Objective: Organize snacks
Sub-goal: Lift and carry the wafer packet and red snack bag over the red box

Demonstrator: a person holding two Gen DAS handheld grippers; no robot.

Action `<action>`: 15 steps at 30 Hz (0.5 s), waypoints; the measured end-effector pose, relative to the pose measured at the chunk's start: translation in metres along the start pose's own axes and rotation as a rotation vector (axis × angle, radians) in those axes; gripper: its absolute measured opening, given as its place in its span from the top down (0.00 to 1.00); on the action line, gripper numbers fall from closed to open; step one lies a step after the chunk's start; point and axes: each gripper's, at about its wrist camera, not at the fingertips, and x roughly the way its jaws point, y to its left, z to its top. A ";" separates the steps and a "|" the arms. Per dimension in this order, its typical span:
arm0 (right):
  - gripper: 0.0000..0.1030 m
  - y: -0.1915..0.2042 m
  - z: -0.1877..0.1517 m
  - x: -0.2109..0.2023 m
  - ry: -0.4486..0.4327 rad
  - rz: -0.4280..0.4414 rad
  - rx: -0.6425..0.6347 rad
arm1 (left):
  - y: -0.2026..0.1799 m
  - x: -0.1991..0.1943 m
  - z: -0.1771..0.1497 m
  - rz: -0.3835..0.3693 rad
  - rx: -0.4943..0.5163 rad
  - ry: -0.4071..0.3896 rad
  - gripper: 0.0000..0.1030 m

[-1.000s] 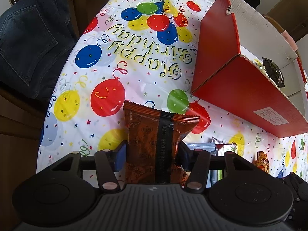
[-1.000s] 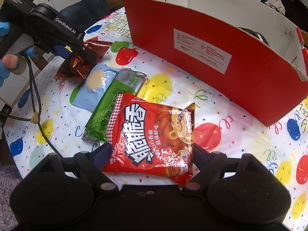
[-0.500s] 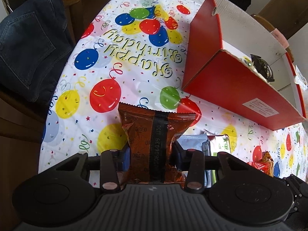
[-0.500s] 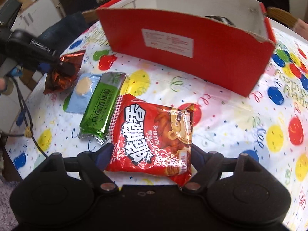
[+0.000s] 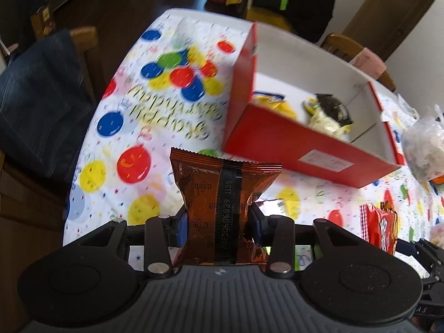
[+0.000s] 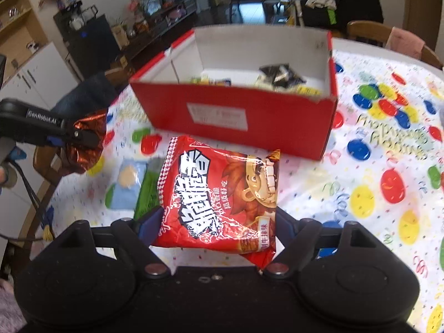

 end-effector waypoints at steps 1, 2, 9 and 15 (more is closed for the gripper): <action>0.21 0.000 0.003 -0.004 -0.013 -0.002 0.002 | -0.003 -0.003 0.002 -0.003 0.010 -0.007 0.60; 0.21 0.000 0.007 -0.008 -0.025 -0.003 0.002 | -0.006 -0.005 0.003 -0.006 0.019 -0.014 0.60; 0.21 -0.001 0.034 -0.027 -0.102 -0.029 0.001 | -0.025 -0.019 0.016 -0.027 0.060 -0.056 0.60; 0.21 -0.006 0.059 -0.028 -0.138 -0.057 0.000 | -0.041 -0.025 0.032 -0.029 0.093 -0.086 0.60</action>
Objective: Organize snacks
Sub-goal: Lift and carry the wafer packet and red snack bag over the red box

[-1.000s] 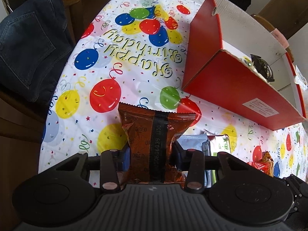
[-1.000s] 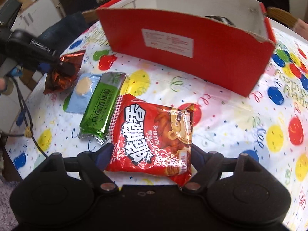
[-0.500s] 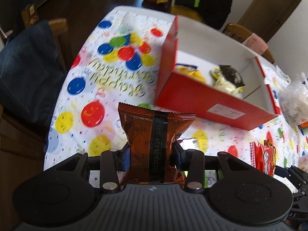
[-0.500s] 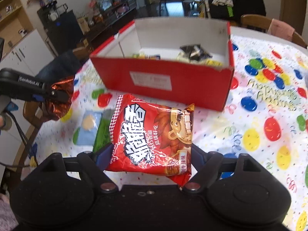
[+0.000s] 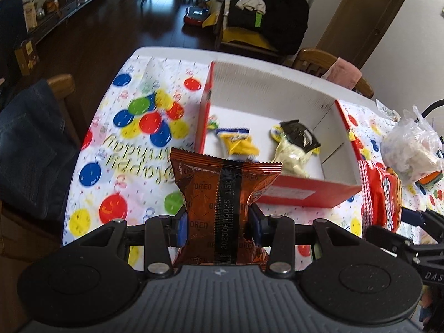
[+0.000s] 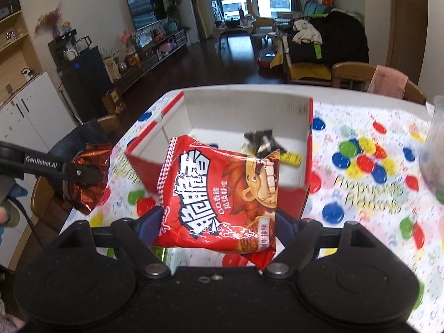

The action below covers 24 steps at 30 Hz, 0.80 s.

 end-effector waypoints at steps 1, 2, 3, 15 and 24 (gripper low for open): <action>0.21 -0.001 0.004 0.001 -0.004 -0.003 0.000 | -0.003 0.000 0.003 0.000 0.006 -0.003 0.60; 0.21 -0.001 0.008 0.003 -0.008 -0.006 0.000 | -0.005 0.000 0.006 0.001 0.012 -0.006 0.60; 0.21 -0.002 0.011 0.004 -0.012 -0.010 -0.003 | -0.008 0.000 0.009 0.003 0.018 -0.010 0.60; 0.21 -0.017 0.056 0.032 -0.027 -0.044 -0.011 | -0.039 0.021 0.050 0.032 0.078 -0.012 0.60; 0.21 -0.032 0.086 0.065 0.004 -0.059 -0.014 | -0.058 0.052 0.086 0.041 0.089 0.026 0.59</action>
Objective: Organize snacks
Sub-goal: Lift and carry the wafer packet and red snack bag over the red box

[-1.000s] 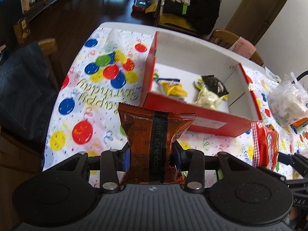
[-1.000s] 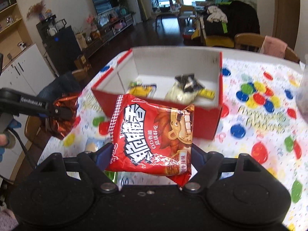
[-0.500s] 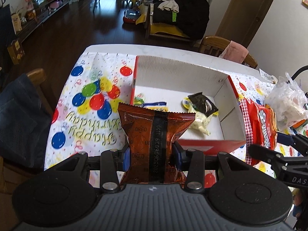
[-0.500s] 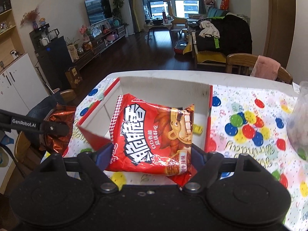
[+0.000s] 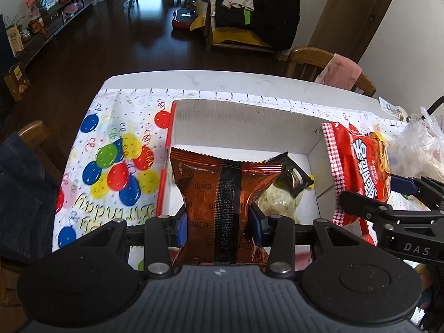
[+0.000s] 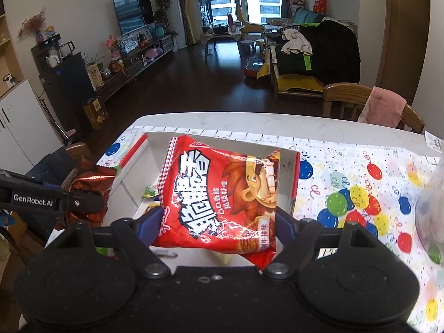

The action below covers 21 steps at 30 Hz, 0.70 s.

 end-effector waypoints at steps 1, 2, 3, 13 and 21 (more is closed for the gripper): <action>0.21 -0.001 0.003 0.005 0.007 -0.002 -0.002 | -0.002 0.004 0.004 0.005 0.003 0.006 0.59; 0.21 -0.002 0.005 0.010 0.015 -0.004 -0.006 | -0.004 0.008 0.008 0.012 0.004 0.013 0.59; 0.21 -0.003 0.007 0.014 0.024 -0.006 -0.011 | -0.005 0.013 0.011 0.018 0.002 0.021 0.59; 0.21 0.000 0.027 0.067 0.108 -0.026 -0.097 | -0.010 0.065 0.037 0.037 -0.006 0.151 0.59; 0.21 0.002 0.029 0.108 0.200 -0.027 -0.150 | -0.016 0.094 0.045 0.073 0.032 0.215 0.60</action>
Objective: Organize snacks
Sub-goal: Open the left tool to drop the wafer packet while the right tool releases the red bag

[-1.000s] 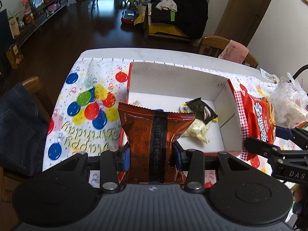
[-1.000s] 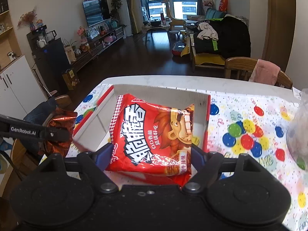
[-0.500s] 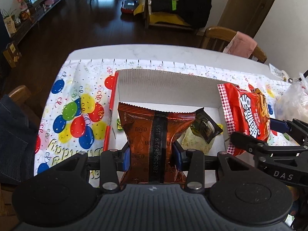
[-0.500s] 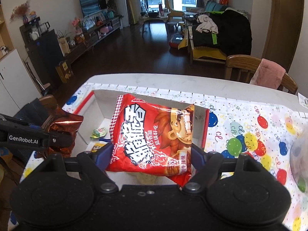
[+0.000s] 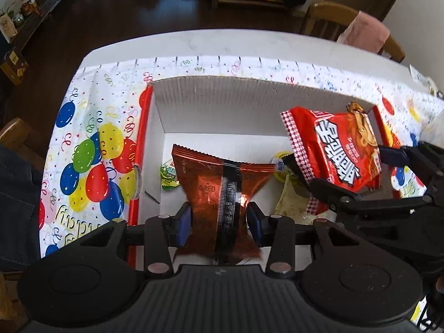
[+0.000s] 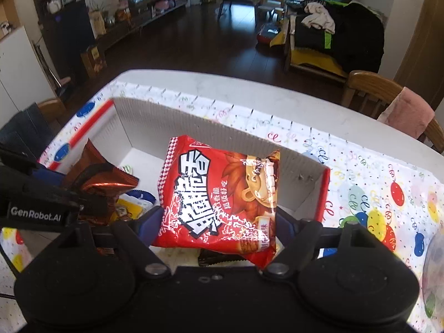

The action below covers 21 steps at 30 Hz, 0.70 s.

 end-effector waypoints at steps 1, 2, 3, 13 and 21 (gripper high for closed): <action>0.21 -0.001 0.001 0.005 0.011 -0.003 -0.004 | -0.001 0.002 0.001 0.004 0.006 0.004 0.60; 0.21 -0.001 0.001 0.009 0.020 -0.007 -0.010 | -0.003 0.004 0.003 0.009 0.012 0.008 0.60; 0.21 0.000 0.001 0.013 0.029 -0.009 -0.020 | -0.003 0.006 0.004 0.009 0.017 0.013 0.60; 0.19 -0.003 0.002 0.029 0.060 -0.008 -0.041 | -0.008 0.015 0.013 0.015 0.030 0.010 0.58; 0.17 -0.009 0.002 0.019 0.031 0.009 -0.020 | -0.002 0.015 0.014 0.002 -0.004 0.008 0.58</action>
